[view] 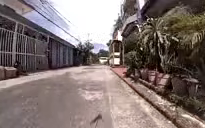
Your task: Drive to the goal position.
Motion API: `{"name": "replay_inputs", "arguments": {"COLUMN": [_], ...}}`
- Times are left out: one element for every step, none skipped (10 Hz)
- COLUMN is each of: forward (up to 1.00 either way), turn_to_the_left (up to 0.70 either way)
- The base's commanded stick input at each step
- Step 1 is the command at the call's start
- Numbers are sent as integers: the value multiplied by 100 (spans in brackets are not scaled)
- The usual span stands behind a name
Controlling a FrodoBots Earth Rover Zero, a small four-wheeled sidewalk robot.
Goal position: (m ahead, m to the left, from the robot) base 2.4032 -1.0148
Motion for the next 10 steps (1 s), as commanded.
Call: {"name": "replay_inputs", "arguments": {"forward": [70,70,70,70,70,70,70,70,70,70], "turn_to_the_left": [0,0,0,0,0,0,0,0,0,0]}}
